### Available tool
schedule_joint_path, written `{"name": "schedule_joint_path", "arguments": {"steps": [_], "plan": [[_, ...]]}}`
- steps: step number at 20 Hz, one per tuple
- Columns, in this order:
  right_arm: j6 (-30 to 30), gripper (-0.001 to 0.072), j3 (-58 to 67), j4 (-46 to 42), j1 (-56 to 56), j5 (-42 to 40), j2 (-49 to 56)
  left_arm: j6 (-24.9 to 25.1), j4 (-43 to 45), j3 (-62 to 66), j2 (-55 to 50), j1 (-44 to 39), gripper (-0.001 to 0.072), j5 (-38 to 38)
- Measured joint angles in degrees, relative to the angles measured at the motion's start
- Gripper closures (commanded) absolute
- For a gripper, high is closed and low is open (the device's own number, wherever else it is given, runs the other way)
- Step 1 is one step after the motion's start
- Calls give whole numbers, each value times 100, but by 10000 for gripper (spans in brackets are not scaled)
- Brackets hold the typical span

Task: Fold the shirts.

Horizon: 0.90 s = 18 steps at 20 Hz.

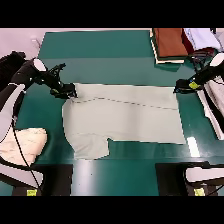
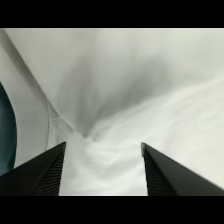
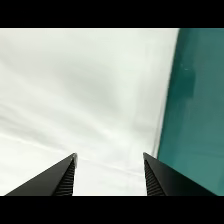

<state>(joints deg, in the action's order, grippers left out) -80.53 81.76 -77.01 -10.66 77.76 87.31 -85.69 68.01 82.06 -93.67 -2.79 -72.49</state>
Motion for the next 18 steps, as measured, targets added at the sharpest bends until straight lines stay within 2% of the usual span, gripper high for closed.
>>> {"name": "schedule_joint_path", "arguments": {"steps": [1,5,13,18], "plan": [[-13,272,-46,138,-22,0,-48,-37,7,-46,87,-2,181,-35],[-26,272,-531,542,-57,7,-640,-116,208,-682,946,-11,181,-221],[98,272,-1641,804,-72,-350,-2098,-564,184,-4033,3486,-11,181,-160],[111,272,-1762,846,-72,-424,-2354,-697,-376,-5230,4140,-13,181,149]]}}
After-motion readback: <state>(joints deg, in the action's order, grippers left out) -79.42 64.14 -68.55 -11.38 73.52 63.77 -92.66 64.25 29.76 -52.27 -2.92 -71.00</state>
